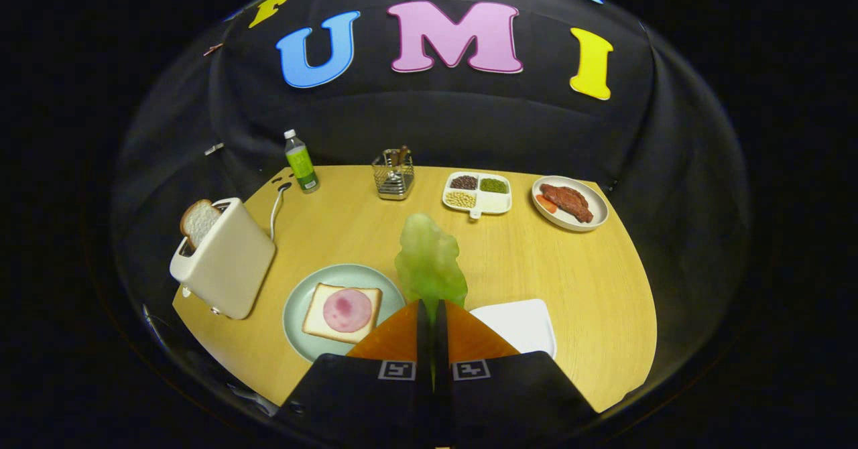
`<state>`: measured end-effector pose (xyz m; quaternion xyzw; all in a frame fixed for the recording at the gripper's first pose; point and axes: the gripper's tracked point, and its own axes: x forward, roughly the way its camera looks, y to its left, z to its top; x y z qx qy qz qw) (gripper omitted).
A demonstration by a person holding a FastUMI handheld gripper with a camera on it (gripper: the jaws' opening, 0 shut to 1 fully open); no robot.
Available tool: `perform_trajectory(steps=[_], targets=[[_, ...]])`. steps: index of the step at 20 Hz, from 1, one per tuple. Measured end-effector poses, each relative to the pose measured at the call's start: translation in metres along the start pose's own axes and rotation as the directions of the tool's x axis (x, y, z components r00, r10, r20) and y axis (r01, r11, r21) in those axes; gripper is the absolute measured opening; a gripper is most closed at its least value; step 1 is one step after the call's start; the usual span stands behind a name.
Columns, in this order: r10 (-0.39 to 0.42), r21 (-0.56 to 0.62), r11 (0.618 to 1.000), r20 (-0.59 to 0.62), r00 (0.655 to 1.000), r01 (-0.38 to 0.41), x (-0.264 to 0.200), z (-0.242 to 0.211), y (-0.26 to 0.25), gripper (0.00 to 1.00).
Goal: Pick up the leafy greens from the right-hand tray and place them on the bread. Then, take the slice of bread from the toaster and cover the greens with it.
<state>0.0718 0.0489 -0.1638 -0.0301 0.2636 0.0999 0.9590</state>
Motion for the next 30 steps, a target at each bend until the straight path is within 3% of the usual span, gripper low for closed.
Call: perform_trajectory(steps=[9, 17, 23, 27, 29, 30], targets=[[0.096, -0.069, 0.993, -0.048, 0.994, -0.099, 0.022, -0.021, 0.081, 0.05], [0.095, -0.163, 0.98, -0.096, 0.991, -0.11, 0.059, -0.046, 0.1, 0.06], [0.124, -0.135, 0.98, -0.166, 0.978, -0.147, 0.076, -0.068, 0.118, 0.13], [0.135, -0.122, 0.98, -0.183, 0.974, -0.159, 0.082, -0.071, 0.125, 0.23], [0.123, -0.116, 0.982, -0.187, 0.975, -0.146, 0.083, -0.073, 0.123, 0.46], [0.119, -0.11, 0.984, -0.186, 0.975, -0.141, 0.083, -0.072, 0.123, 0.62]])
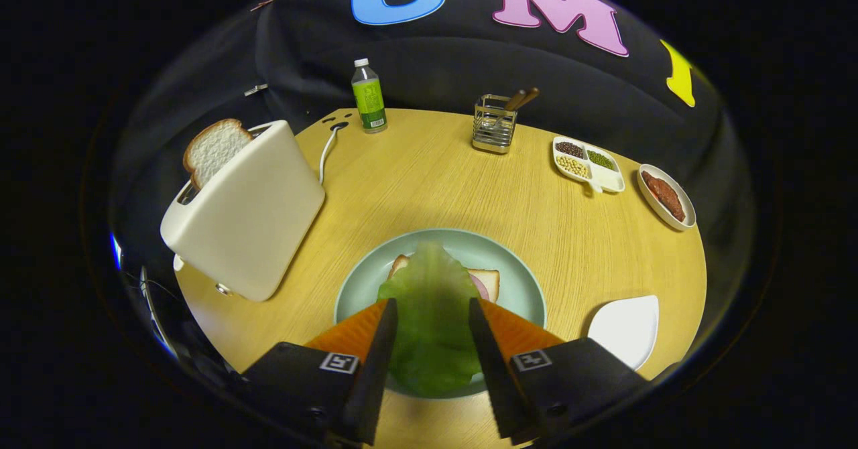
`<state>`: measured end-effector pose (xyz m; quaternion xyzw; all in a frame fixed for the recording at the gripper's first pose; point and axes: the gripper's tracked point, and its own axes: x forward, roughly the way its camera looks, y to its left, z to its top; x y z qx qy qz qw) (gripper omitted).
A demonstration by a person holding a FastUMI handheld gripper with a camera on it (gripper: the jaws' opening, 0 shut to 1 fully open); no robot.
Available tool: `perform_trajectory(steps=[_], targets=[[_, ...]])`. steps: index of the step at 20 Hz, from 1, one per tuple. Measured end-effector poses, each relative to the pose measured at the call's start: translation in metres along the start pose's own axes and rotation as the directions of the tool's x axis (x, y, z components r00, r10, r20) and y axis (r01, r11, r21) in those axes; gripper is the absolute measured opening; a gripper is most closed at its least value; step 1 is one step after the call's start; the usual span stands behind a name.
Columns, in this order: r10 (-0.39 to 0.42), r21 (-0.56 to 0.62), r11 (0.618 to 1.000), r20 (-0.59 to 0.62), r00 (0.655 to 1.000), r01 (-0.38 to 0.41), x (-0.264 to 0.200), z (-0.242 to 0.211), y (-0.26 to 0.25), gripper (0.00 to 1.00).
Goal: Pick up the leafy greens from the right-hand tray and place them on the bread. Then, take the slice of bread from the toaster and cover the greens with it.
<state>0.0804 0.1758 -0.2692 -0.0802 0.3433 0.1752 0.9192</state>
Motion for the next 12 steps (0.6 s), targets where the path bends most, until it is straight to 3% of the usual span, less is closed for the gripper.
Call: perform_trajectory(steps=[2, 4, 12], targets=[[-0.001, 0.007, 1.0, 0.02, 1.0, 0.001, -0.003, 0.006, 0.001, 0.91], [-0.004, 0.01, 1.0, 0.046, 0.999, 0.004, -0.009, 0.014, 0.002, 1.0], [0.06, -0.056, 0.997, 0.229, 0.972, -0.048, -0.061, 0.089, 0.048, 0.99]])
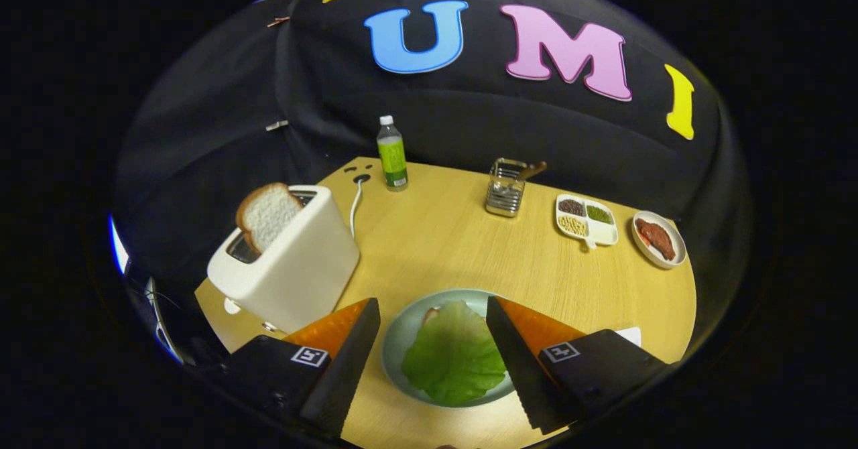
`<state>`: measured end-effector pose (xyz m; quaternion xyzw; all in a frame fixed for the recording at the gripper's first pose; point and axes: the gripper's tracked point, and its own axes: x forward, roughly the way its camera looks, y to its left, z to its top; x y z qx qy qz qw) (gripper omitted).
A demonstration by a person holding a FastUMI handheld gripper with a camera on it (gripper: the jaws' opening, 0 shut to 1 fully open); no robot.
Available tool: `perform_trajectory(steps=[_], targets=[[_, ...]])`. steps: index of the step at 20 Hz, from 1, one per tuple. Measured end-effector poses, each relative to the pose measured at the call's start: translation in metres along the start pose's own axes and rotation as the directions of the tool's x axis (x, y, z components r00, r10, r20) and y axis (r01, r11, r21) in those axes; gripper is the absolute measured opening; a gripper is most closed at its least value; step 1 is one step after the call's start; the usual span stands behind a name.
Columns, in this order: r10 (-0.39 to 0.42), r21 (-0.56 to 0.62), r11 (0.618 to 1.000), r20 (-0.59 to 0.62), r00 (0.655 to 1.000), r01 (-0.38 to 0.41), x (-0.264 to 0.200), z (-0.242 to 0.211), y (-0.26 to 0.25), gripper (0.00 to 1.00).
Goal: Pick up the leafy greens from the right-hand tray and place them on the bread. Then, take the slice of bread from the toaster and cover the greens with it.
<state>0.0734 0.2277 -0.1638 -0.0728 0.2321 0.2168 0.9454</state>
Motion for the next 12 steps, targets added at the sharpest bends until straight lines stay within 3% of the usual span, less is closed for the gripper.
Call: perform_trajectory(steps=[7, 12], targets=[[0.14, -0.123, 0.985, 0.136, 0.981, -0.123, -0.016, 0.082, 0.082, 0.99], [0.226, -0.2, 0.96, 0.145, 0.963, -0.195, -0.002, 0.102, 0.141, 0.99]])
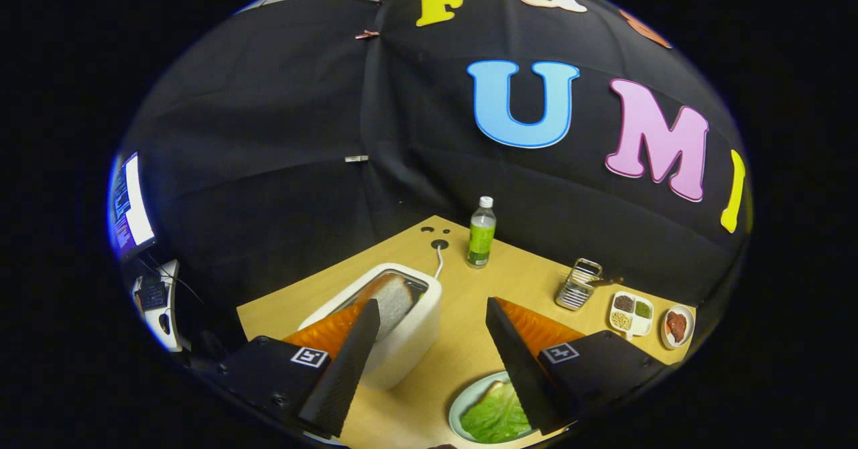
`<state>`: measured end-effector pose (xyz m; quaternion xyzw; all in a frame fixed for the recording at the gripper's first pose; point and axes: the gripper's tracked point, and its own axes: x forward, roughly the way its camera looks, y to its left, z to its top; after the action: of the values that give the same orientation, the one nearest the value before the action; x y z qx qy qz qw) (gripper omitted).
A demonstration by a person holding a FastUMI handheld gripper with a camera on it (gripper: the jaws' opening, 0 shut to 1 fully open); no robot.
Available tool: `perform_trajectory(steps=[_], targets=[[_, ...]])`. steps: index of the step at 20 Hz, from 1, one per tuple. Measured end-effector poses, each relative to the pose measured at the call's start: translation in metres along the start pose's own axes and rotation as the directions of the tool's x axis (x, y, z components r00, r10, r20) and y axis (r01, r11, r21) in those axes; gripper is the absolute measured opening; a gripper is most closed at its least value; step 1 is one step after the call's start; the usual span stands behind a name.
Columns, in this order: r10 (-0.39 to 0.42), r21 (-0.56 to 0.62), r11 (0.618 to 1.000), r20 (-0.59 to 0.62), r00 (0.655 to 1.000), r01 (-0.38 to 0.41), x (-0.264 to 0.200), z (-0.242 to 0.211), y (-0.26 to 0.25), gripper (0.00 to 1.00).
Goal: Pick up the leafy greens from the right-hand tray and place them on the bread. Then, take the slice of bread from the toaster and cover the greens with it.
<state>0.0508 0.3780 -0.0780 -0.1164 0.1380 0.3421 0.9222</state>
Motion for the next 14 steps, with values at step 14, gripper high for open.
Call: perform_trajectory(steps=[14], targets=[[-0.072, -0.044, 0.997, -0.171, 0.983, 0.065, 0.1, -0.04, 0.037, 0.99]])
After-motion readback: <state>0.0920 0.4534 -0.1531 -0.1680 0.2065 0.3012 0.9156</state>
